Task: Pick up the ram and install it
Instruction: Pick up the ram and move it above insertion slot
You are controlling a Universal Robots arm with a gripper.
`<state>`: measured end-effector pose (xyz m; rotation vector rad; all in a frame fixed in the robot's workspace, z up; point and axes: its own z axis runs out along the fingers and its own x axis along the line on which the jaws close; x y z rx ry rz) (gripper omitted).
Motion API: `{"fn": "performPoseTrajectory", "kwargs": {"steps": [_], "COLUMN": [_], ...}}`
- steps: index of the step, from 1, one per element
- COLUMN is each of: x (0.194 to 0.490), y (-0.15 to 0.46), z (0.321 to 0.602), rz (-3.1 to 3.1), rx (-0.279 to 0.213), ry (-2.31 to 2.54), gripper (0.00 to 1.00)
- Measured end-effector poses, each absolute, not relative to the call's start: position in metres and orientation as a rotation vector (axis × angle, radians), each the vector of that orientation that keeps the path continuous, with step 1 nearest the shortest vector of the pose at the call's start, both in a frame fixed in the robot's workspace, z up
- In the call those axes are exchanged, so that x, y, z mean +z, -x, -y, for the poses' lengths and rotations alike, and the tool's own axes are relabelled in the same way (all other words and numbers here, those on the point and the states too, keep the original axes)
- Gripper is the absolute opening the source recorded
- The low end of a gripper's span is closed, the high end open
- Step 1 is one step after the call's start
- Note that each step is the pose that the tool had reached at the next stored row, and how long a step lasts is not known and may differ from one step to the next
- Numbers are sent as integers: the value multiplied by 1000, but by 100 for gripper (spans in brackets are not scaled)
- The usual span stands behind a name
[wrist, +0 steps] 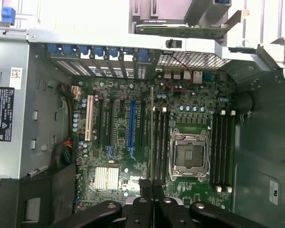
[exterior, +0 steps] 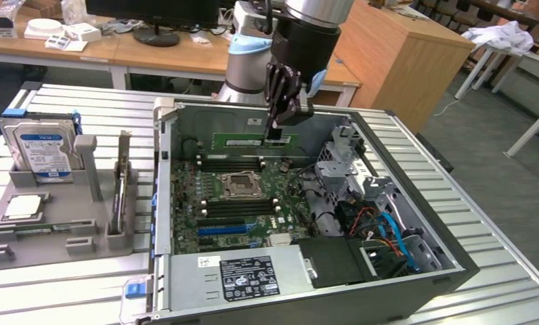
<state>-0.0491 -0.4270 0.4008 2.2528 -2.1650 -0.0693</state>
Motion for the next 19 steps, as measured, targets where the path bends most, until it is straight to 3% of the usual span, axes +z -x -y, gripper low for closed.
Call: {"fn": "performPoseTrajectory", "kwargs": {"steps": [19], "x": [393], "y": [49], "z": [425], "rz": [2166], "rx": [-69], "ry": [-2252], "gripper": [12]}}
